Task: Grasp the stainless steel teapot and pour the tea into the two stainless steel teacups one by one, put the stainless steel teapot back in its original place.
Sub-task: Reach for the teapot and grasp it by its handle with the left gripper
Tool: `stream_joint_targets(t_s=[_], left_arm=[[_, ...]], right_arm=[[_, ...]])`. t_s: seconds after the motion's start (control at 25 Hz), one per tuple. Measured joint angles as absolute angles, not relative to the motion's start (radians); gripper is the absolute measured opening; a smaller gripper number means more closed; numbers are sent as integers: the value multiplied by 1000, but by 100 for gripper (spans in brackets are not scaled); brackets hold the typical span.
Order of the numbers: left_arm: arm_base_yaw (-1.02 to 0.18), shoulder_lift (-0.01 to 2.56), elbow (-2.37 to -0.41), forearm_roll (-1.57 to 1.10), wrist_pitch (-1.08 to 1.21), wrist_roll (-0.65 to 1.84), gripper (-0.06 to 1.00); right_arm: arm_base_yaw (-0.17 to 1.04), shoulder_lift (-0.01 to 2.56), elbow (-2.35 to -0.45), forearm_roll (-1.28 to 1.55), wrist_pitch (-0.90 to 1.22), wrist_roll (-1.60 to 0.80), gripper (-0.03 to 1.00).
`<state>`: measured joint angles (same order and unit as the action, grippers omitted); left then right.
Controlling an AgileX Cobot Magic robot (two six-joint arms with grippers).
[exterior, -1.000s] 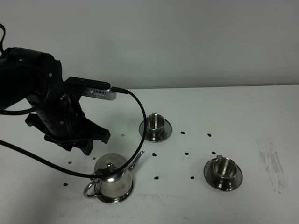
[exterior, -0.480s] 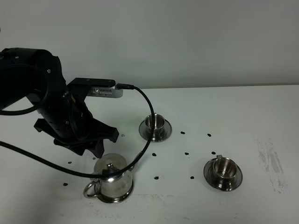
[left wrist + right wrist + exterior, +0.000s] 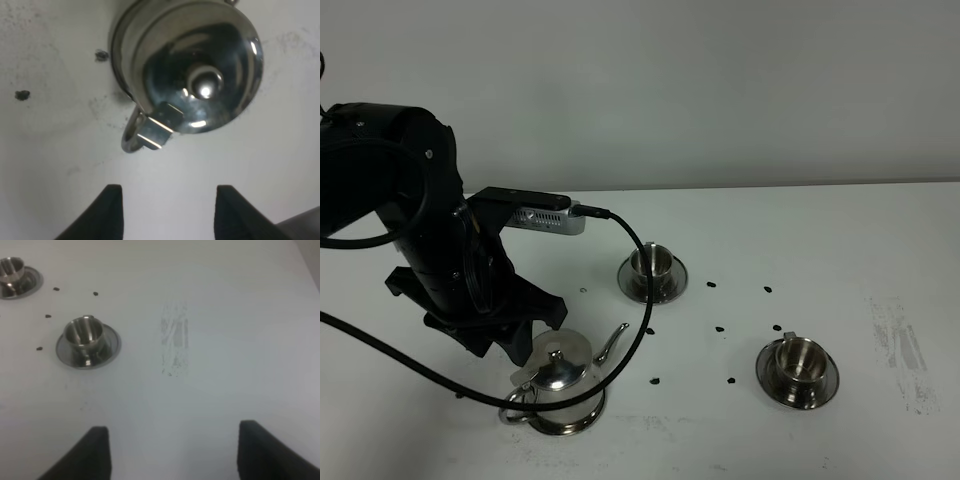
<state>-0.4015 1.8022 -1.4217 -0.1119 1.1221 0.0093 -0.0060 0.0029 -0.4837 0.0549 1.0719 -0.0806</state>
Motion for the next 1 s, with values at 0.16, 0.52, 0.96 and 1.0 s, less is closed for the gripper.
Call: stream_joint_targets(t_s=[0.16, 0.52, 0.96, 1.0], left_arm=[[-408, 1802, -1378, -86, 1102, 16, 48], [-428, 1833, -1341, 7, 989, 60, 48], [-444, 1865, -1339, 15, 974, 188, 48], [-445, 1865, -1339, 8, 986, 200, 48]], right_arm=[[-6, 3, -484, 55, 1072, -81, 56], [-6, 3, -484, 55, 1072, -81, 56], [-6, 3, -484, 55, 1072, -81, 56], [-6, 3, -484, 55, 1072, -81, 56]])
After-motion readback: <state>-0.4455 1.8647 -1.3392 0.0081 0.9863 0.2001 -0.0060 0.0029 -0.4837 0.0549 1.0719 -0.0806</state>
